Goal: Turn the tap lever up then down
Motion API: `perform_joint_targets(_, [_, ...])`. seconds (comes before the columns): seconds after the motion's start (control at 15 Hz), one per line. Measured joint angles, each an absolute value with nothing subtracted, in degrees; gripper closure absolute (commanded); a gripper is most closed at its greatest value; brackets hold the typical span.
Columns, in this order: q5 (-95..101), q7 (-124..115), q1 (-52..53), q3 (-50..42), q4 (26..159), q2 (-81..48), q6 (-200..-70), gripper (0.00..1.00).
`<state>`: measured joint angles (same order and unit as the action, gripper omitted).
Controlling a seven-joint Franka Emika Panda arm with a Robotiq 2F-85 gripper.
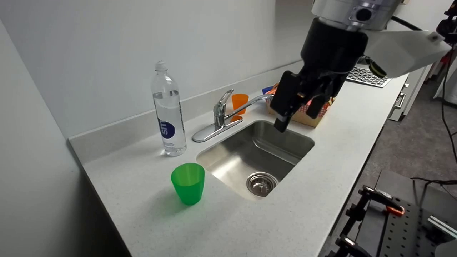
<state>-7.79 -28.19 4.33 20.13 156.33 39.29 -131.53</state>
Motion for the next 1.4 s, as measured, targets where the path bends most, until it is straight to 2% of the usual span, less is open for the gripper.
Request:
perform_joint_targets(0.8, [-5.83, -28.29, 3.45, 19.95, 155.92, 37.64, -132.1, 0.0])
perform_joint_targets(1.4, [5.39, -33.37, -6.38, 19.43, 147.93, 23.31, -140.76, 0.0])
